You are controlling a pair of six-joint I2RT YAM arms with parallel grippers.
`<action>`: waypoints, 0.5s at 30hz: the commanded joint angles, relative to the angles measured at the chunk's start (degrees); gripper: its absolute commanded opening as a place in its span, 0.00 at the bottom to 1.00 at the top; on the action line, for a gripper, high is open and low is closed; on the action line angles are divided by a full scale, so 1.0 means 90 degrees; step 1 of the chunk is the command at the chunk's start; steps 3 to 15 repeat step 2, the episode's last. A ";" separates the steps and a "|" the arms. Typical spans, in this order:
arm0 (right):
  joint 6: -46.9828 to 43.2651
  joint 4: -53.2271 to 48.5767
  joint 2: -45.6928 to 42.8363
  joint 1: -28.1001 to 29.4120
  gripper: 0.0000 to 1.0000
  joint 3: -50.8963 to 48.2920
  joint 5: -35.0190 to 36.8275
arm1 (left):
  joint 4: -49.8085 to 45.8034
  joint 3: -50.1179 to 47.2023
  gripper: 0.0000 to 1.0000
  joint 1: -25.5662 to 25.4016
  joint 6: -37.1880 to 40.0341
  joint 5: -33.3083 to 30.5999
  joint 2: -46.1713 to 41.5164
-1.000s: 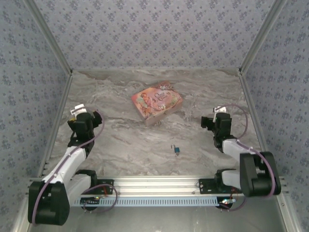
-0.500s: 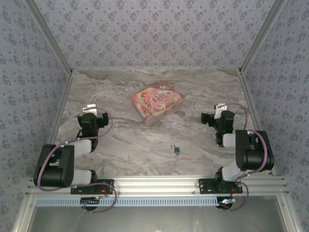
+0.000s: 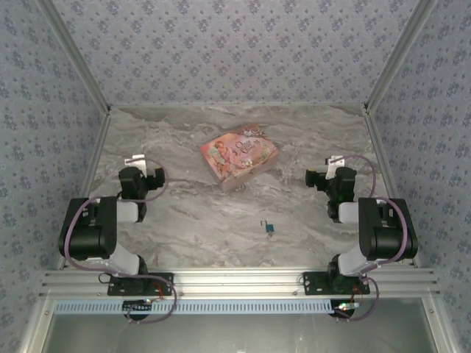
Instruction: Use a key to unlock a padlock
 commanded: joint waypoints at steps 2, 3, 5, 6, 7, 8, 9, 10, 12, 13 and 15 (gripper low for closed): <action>0.0013 0.0023 -0.0021 0.0018 1.00 0.0114 0.0095 | 0.0046 0.0107 0.99 0.0000 -0.0079 0.0149 -0.0049; 0.0013 0.0023 -0.0021 0.0018 1.00 0.0114 0.0095 | 0.0046 0.0107 0.99 0.0000 -0.0079 0.0149 -0.0049; 0.0013 0.0023 -0.0021 0.0018 1.00 0.0114 0.0095 | 0.0046 0.0107 0.99 0.0000 -0.0079 0.0149 -0.0049; 0.0013 0.0023 -0.0021 0.0018 1.00 0.0114 0.0095 | 0.0046 0.0107 0.99 0.0000 -0.0079 0.0149 -0.0049; 0.0013 0.0023 -0.0021 0.0018 1.00 0.0114 0.0095 | 0.0046 0.0107 0.99 0.0000 -0.0079 0.0149 -0.0049; 0.0013 0.0023 -0.0021 0.0018 1.00 0.0114 0.0095 | 0.0046 0.0107 0.99 0.0000 -0.0079 0.0149 -0.0049; 0.0013 0.0023 -0.0021 0.0018 1.00 0.0114 0.0095 | 0.0046 0.0107 0.99 0.0000 -0.0079 0.0149 -0.0049; 0.0013 0.0023 -0.0021 0.0018 1.00 0.0114 0.0095 | 0.0046 0.0107 0.99 0.0000 -0.0079 0.0149 -0.0049; 0.0013 0.0023 -0.0021 0.0018 1.00 0.0114 0.0095 | 0.0046 0.0107 0.99 0.0000 -0.0079 0.0149 -0.0049; 0.0013 0.0023 -0.0021 0.0018 1.00 0.0114 0.0095 | 0.0046 0.0107 0.99 0.0000 -0.0079 0.0149 -0.0049; 0.0013 0.0023 -0.0021 0.0018 1.00 0.0114 0.0095 | 0.0046 0.0107 0.99 0.0000 -0.0079 0.0149 -0.0049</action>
